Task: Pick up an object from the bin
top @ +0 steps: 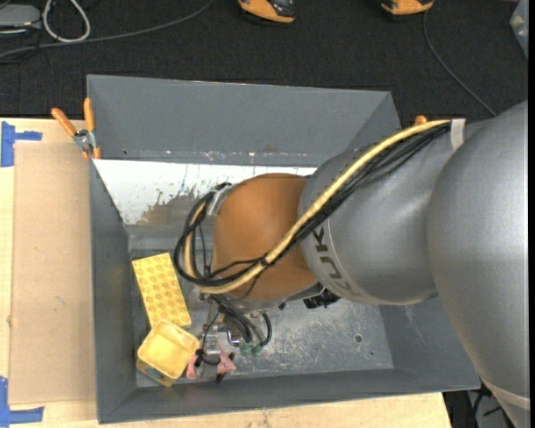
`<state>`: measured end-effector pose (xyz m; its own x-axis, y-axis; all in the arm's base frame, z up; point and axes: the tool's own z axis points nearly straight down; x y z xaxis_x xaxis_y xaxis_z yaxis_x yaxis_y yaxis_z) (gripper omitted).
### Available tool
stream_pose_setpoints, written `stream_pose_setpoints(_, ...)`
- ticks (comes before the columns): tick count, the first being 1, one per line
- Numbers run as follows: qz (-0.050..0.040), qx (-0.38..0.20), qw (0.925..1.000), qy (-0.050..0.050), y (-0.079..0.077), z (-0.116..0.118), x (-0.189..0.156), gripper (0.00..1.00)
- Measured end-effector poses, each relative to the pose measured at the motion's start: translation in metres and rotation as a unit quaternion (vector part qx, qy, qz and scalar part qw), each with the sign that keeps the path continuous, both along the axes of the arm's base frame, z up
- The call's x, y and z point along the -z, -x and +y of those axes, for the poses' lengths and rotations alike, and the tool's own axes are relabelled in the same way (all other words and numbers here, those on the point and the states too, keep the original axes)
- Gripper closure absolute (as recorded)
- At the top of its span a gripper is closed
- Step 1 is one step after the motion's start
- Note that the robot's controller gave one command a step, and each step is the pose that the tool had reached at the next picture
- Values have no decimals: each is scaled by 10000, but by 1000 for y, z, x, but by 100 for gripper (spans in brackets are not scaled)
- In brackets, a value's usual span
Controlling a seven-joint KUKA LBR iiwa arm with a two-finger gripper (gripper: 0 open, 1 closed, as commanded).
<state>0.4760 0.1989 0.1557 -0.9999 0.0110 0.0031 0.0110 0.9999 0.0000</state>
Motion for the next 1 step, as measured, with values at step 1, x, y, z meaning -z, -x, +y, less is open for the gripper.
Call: stream_pose_setpoints(1, -3, 3, 10000, -2, 0, 0, 0, 0)
